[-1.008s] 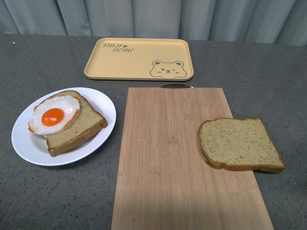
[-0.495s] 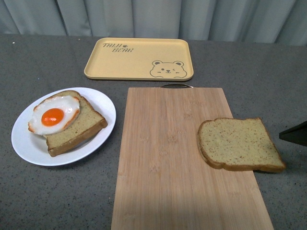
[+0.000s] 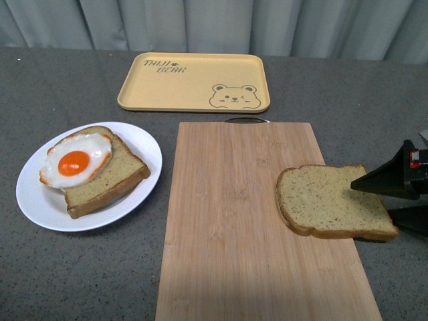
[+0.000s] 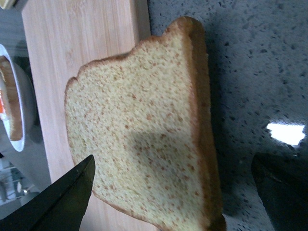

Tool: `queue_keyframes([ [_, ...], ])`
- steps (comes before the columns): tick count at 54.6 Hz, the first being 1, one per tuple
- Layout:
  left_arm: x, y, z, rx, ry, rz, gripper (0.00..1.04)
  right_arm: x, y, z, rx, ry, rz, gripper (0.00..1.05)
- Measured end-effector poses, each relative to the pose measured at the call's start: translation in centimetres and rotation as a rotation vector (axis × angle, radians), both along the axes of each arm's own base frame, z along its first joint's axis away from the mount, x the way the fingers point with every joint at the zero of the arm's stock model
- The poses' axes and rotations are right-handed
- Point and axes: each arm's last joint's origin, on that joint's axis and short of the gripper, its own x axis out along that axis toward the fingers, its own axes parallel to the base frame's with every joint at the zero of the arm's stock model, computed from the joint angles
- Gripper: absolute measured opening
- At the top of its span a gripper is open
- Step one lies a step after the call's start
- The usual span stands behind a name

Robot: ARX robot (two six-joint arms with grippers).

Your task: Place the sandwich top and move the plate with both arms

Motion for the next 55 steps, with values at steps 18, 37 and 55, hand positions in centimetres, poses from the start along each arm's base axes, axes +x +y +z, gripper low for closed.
queue_keyframes([
  [18, 0.0, 0.0, 0.0, 0.0, 0.0, 0.0, 0.98, 0.8, 0.7, -1.3, -0.02, 0.092, -0.008, 0.4],
  [37, 0.0, 0.0, 0.0, 0.0, 0.0, 0.0, 0.98, 0.3, -0.1, 0.3, 0.02, 0.053, -0.008, 0.03],
  [55, 0.0, 0.0, 0.0, 0.0, 0.0, 0.0, 0.98, 2.0, 3.6, 6.4, 0.155, -0.176, 0.132, 0.03],
])
